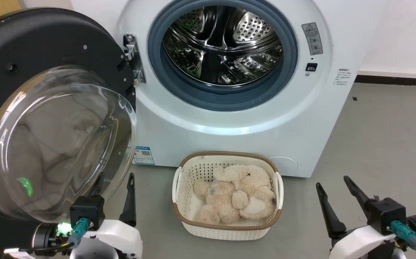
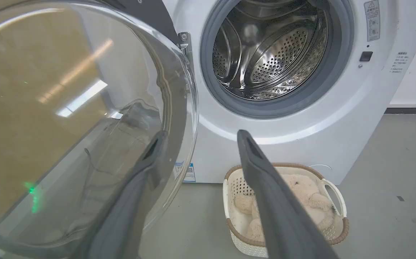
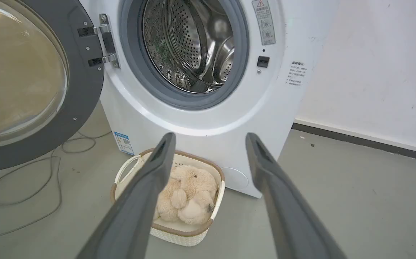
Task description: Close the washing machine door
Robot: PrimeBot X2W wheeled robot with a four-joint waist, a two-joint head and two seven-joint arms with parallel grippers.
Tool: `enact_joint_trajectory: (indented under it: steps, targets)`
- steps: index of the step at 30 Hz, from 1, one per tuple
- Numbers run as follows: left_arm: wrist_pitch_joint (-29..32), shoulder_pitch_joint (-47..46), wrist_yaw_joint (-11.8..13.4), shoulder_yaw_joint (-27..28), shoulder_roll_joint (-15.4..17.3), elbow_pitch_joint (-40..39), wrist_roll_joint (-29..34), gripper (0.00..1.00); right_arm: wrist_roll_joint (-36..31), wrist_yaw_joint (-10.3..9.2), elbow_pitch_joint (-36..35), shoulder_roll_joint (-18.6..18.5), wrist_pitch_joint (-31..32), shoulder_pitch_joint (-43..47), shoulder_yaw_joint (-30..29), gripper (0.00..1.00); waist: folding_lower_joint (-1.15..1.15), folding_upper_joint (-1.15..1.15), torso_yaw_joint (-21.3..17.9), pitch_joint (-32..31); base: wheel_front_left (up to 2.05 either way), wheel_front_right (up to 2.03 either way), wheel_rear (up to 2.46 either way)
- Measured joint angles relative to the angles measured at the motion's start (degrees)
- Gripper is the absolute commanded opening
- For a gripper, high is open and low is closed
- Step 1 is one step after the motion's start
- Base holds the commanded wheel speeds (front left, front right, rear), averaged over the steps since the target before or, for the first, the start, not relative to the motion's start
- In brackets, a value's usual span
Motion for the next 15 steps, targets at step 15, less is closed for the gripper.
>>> enact_joint_trajectory:
  steps: [15]
  targets:
    - [-1.68,0.0,0.25,-0.43,-0.01,0.02,-0.43,1.0,0.1,0.0,-0.01,0.0,-1.74,0.0,0.33,1.0,0.0,0.0,1.75,-0.05,0.0,0.0,0.0]
